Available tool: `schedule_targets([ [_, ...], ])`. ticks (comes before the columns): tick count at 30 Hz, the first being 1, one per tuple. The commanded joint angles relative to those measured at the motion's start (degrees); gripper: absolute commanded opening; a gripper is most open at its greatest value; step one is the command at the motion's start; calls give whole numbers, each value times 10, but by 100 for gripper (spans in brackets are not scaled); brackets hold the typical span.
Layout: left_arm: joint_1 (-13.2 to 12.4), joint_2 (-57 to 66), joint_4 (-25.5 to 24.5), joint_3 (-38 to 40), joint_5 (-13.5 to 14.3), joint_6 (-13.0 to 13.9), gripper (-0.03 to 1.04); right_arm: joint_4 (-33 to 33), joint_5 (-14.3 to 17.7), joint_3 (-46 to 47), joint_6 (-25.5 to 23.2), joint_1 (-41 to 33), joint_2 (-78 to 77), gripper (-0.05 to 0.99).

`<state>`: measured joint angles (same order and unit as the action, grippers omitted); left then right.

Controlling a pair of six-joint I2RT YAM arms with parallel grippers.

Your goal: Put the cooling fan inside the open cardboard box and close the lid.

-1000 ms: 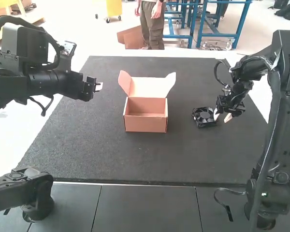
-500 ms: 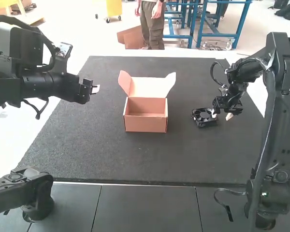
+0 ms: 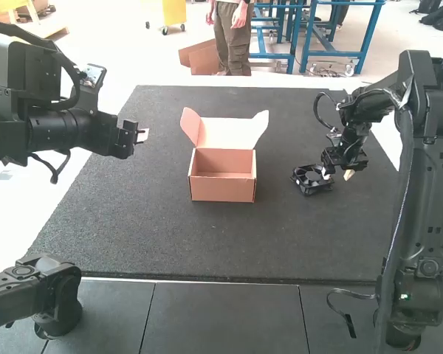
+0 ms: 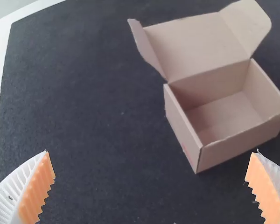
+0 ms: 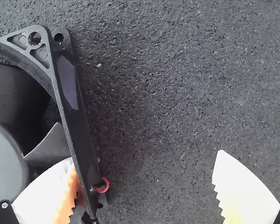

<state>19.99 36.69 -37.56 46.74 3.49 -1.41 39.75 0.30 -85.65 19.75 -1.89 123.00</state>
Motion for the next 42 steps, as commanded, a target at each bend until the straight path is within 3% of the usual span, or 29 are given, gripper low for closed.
schedule_targets([
  [1,1,-6,4,20,7,-8,97,18,-3,13,26,-18,41,62],
  [5,1,-5,-19,7,7,-6,97,19,-59,24,11,-26,42,43],
  [8,4,-6,-37,-2,7,-5,97,10,-87,39,1,-26,41,18],
  [12,6,-6,-41,1,7,-4,97,3,-114,57,1,-24,41,0],
  [30,6,-6,-29,4,7,-4,97,-49,-127,58,-46,-20,13,-1],
  [35,6,-6,-24,5,7,-4,97,-56,-161,19,-80,-14,12,3],
  [36,6,-6,-24,4,7,-4,97,-55,-162,18,-84,-12,13,-2],
  [42,6,-7,-16,3,7,-4,97,-53,-162,16,-89,-8,2,-2],
])
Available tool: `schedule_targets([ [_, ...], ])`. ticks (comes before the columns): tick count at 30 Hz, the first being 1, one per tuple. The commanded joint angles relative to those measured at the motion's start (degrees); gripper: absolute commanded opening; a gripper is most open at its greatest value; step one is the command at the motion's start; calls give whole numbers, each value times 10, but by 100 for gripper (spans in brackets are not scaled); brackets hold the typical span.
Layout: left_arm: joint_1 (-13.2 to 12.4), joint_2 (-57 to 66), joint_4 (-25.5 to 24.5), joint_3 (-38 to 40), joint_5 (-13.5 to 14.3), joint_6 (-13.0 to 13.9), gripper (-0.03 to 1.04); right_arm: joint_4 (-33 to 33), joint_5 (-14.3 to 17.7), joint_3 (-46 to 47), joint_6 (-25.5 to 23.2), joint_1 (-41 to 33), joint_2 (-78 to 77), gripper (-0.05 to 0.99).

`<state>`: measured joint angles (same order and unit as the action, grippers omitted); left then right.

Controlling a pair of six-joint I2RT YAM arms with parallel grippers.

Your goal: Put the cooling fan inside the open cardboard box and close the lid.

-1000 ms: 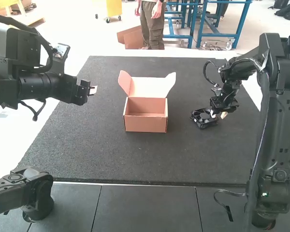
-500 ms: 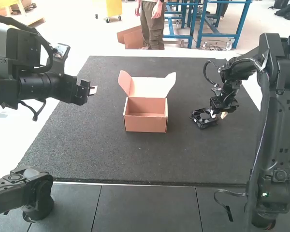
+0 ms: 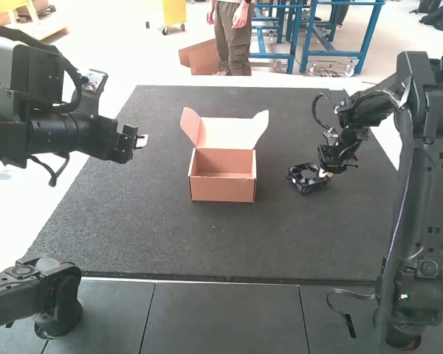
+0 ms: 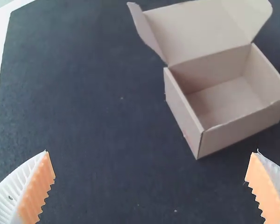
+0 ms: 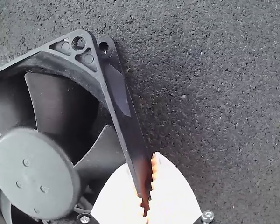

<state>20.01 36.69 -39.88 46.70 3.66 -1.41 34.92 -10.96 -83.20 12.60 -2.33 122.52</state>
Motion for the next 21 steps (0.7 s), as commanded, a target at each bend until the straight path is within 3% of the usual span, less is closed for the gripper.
schedule_targets([
  [1,6,-7,7,4,6,-4,97,-5,-49,-9,-21,-4,3,-2],
  [15,6,9,50,-1,6,-4,97,48,-44,-22,-74,28,-163,-2],
  [21,6,31,71,-4,1,-3,97,82,-99,19,-77,28,-266,-2],
])
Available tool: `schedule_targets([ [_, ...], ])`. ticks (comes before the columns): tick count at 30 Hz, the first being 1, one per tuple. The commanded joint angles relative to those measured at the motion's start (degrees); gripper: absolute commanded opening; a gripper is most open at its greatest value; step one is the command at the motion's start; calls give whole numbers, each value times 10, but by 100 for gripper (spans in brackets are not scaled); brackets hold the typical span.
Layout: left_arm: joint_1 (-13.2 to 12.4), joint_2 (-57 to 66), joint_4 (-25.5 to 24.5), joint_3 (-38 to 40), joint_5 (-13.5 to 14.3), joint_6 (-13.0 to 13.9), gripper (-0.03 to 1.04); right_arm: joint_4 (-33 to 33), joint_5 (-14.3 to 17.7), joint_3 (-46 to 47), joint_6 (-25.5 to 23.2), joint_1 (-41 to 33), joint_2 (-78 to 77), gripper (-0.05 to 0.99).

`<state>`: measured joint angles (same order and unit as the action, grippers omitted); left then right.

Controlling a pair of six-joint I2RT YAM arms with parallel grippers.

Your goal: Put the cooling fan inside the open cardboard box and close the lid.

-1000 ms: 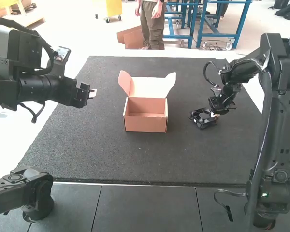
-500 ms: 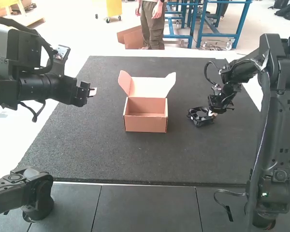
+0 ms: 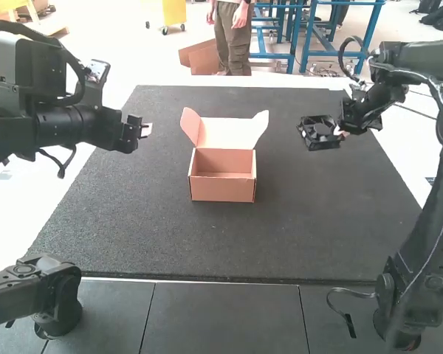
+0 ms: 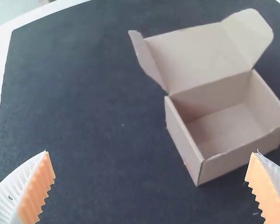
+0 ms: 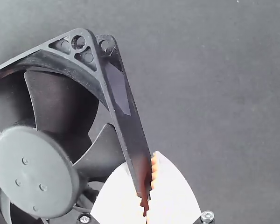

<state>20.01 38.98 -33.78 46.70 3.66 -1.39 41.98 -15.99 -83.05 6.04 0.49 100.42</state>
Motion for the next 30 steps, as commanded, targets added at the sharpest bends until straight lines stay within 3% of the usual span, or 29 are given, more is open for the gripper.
schedule_targets([
  [1,6,13,14,-3,0,-3,97,19,-56,26,-13,-1,-66,-2],
  [7,10,39,37,-3,-2,5,97,26,-102,88,-111,-16,-166,-2],
  [9,13,43,41,-4,-2,6,97,25,-130,100,-151,-35,-197,-2],
  [11,16,45,42,-4,-2,6,97,21,-114,115,-221,-66,-218,-1],
  [13,21,45,42,-5,-2,6,97,-5,-79,133,-295,-106,-232,-1],
  [17,26,45,42,-6,-2,5,97,-50,-21,156,-384,-199,-239,-1],
  [18,26,45,42,-6,-2,5,97,-56,-19,159,-401,-218,-238,-1],
  [27,27,39,7,-5,-7,8,97,-61,-8,154,-461,-328,-183,-1],
  [30,27,37,-1,-5,-10,7,97,-68,18,142,-465,-349,-153,-1],
])
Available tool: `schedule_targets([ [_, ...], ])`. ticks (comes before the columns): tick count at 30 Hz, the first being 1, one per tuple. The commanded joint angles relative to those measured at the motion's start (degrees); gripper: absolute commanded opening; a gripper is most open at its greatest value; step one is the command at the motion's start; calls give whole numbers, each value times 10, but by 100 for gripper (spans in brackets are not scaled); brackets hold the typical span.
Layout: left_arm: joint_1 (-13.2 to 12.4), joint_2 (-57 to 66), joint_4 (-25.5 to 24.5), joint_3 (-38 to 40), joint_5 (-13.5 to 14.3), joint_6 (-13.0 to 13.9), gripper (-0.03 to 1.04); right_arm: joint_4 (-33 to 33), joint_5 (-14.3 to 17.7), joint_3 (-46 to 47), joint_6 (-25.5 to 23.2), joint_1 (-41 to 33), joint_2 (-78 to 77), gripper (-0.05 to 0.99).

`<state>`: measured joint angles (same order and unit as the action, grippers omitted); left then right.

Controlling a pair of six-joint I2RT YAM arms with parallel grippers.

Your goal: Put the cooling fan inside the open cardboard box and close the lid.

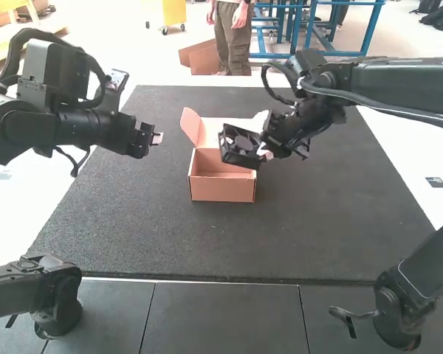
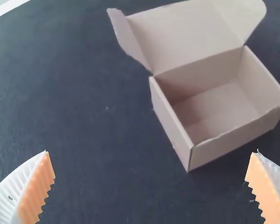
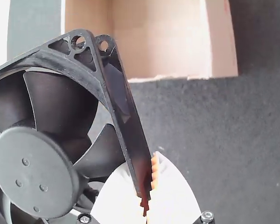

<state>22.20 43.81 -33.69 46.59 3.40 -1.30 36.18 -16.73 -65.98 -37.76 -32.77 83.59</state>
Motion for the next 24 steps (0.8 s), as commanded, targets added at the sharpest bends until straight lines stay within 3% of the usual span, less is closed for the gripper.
schedule_targets([
  [1,5,-11,-3,-4,-8,6,97,-13,35,-34,-29,-23,27,-1],
  [10,5,-15,0,-4,-13,5,97,-25,101,-117,-32,-40,131,-1],
  [24,4,-17,21,-8,-13,4,97,-21,155,-232,-14,-55,263,-1],
])
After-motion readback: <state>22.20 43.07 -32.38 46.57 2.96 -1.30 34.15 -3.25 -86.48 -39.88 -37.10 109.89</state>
